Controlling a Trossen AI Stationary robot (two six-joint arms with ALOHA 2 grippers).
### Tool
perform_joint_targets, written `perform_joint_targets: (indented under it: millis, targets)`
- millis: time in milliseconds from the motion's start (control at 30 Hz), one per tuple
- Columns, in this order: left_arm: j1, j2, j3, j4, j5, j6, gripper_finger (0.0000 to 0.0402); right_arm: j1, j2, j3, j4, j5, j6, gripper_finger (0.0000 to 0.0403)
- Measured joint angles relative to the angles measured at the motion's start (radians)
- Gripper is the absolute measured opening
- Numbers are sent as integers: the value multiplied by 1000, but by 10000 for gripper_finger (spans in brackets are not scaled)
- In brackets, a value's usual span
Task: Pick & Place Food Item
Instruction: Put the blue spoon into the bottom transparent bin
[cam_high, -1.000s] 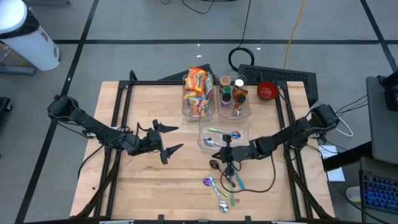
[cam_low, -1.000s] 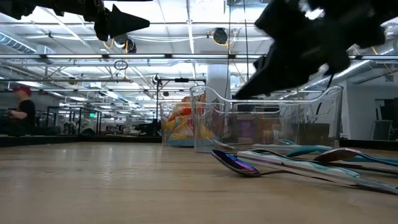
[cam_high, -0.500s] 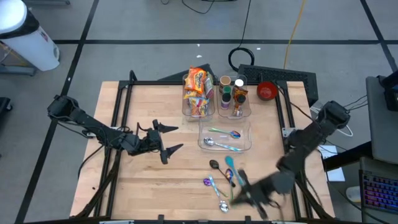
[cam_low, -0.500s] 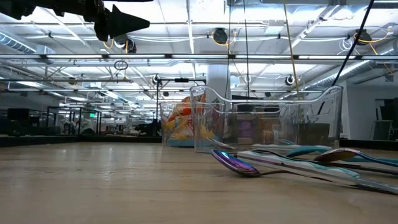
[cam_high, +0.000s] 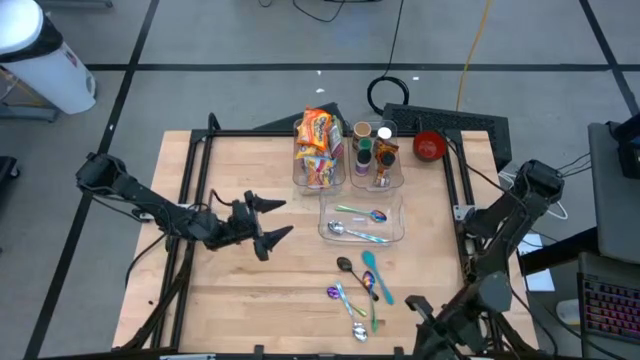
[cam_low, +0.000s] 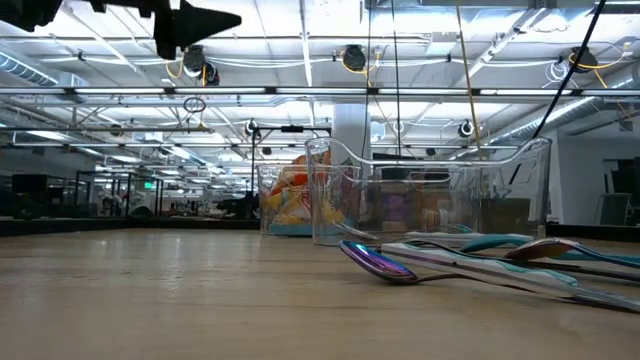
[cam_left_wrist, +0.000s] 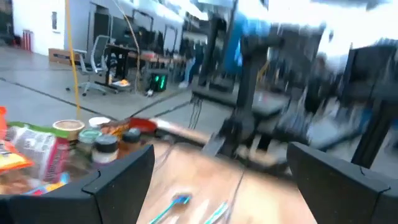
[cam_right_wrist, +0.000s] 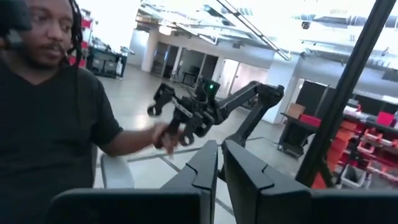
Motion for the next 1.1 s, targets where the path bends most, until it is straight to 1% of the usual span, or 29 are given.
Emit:
perform_joint_targets:
  millis: [67,133,167,200,267,333,367,433,500,567,600,667,733,800,867,933,1100]
  targets:
    - [0,-1,0,55,0,-37,374,-10,1,0,-3,0,-27,23]
    - [-4,-1,2,51,16,-115,374,-17,1,0,-4,-1,-41,20]
    - [-5,-1,2,49,34,-126,374,-18,1,0,-3,0,-43,19]
    - [-5,-17,2,24,54,-97,374,-18,1,0,-2,0,-40,17]
    - [-5,-100,1,-91,95,30,374,-18,1,0,-4,0,-27,14]
    - [4,-209,3,-267,110,77,374,-13,1,0,-8,27,-22,13]
    - [16,-275,3,-373,115,47,374,-8,-1,0,-17,71,-12,14]
    - [53,-412,1,-566,147,-40,374,6,-14,0,-81,207,7,19]
    - [95,-554,2,-736,197,-98,374,15,-34,0,-191,360,38,30]
    - [127,-663,2,-891,261,-112,374,18,-58,0,-323,488,119,47]
    - [136,-697,-5,-929,307,-107,374,16,-68,0,-391,531,188,59]
    - [142,-741,-47,-947,425,-80,374,0,-77,0,-517,574,358,85]
    - [140,-767,-94,-885,533,-43,374,-28,-70,0,-648,570,554,114]
    - [141,-782,-151,-821,582,-21,374,-78,-42,0,-768,523,760,142]
    - [141,-790,-206,-770,595,-20,374,-138,1,0,-861,451,946,163]
    - [141,-798,-249,-741,591,-21,374,-186,45,0,-956,388,1080,176]
    - [141,-840,-320,-743,555,-23,374,-240,162,0,-1113,289,1281,179]
